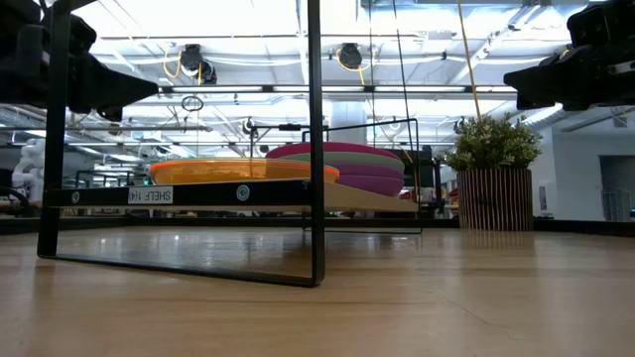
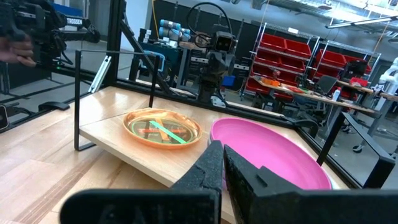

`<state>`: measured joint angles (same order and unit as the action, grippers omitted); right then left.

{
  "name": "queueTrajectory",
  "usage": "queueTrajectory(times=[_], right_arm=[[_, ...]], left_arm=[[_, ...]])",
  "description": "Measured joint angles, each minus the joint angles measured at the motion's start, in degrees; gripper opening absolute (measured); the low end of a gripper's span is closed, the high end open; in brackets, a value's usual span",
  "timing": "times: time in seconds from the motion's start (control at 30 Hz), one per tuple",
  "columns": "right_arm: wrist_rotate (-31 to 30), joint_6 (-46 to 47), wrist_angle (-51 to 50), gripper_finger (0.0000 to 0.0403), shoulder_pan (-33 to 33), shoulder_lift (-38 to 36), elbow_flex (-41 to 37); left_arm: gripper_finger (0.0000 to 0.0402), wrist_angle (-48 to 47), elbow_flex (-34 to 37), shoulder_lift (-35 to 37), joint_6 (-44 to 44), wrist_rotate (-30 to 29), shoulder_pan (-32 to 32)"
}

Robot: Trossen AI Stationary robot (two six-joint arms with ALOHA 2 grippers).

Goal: Place and stack plates onto a shelf
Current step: Return to Home Position

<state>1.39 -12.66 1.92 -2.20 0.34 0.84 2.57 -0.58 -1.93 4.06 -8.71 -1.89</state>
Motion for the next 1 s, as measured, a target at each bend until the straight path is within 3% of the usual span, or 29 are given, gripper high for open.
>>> queueTrajectory(times=[1.0], right_arm=[[0.0, 0.0, 0.0, 0.0000, 0.0, 0.0, 0.0]], left_arm=[[0.0001, 1.1, 0.0, 0.5, -1.2, -0.4, 0.0]])
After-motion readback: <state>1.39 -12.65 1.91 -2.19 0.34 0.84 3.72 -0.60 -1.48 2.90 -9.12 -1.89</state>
